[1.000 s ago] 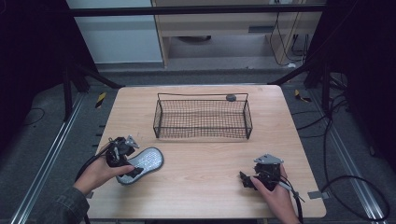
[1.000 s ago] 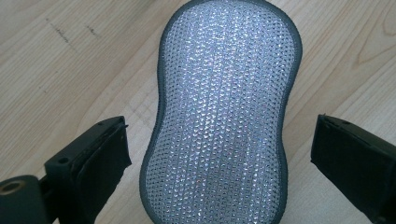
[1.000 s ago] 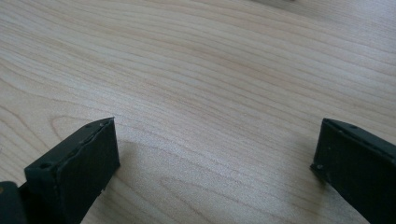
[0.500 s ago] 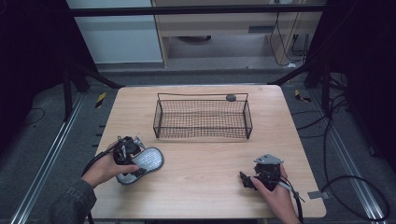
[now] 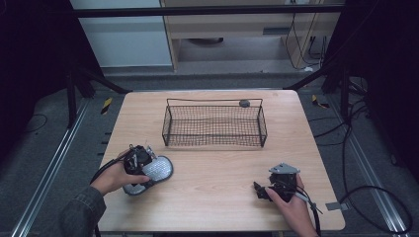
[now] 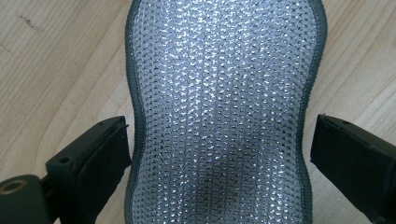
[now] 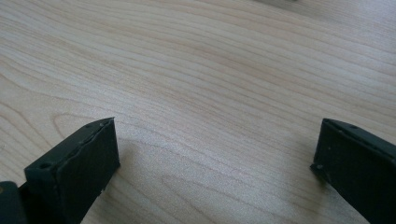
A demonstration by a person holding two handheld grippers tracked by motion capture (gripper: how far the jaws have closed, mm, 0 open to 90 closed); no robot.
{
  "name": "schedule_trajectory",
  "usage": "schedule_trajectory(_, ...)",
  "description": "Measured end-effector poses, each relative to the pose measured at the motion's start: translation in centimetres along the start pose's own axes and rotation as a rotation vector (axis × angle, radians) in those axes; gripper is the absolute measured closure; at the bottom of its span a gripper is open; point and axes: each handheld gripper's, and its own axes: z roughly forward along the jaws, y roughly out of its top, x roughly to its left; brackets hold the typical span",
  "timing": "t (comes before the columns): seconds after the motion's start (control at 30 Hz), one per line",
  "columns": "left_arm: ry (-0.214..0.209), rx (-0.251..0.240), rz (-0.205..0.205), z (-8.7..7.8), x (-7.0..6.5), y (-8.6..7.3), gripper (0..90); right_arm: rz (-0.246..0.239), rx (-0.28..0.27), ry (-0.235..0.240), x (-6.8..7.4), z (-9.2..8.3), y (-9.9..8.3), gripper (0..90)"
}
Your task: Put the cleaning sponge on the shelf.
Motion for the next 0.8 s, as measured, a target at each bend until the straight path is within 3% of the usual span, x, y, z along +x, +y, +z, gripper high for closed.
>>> schedule_trajectory(0.8,-0.026,0.017,-0.002,1.6,0.6,0.1,1.8,-0.005,0.001,0.006,0.0,0.0,0.0,0.3)
